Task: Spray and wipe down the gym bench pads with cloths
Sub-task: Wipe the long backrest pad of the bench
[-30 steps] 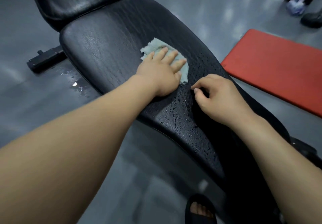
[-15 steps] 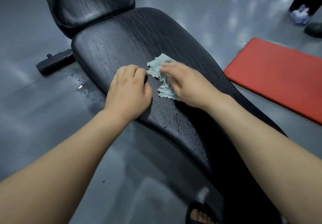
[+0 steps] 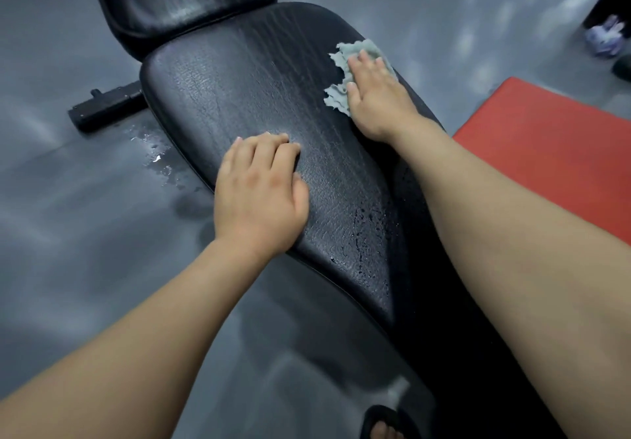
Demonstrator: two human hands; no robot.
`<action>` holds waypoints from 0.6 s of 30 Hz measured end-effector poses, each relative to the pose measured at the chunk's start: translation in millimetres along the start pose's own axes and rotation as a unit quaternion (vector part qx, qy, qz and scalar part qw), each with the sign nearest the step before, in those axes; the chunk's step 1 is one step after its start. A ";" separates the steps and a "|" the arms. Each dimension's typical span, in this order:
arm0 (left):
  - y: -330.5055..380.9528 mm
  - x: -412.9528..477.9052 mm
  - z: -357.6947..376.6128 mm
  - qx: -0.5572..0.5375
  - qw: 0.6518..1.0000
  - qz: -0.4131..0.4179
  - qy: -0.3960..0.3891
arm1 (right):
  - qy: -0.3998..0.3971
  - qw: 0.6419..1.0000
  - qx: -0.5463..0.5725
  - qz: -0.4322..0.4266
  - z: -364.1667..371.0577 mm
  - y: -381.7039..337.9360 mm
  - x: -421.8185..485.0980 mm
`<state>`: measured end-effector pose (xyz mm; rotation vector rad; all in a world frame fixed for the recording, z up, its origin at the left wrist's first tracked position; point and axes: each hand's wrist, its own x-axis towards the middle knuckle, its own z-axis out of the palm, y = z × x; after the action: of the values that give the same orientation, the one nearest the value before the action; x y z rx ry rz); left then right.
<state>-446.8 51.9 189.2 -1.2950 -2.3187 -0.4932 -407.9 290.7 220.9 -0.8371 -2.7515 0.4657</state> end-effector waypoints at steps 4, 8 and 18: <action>1.6 -0.2 -0.7 0.010 1.000 0.000 -0.005 | -0.027 0.999 -0.001 -0.030 7.5 -25.3 -9.1; -0.1 0.3 0.4 0.009 1.000 0.003 0.000 | -0.033 0.994 -0.012 -0.099 9.9 -47.3 2.8; -5.8 -2.6 0.8 -0.008 1.000 0.016 -0.006 | -0.043 0.998 -0.031 0.025 -0.4 -41.0 78.2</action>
<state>-450.7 47.6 186.5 -1.3449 -2.3046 -0.4956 -491.7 303.2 245.8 -0.9229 -2.8432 0.4360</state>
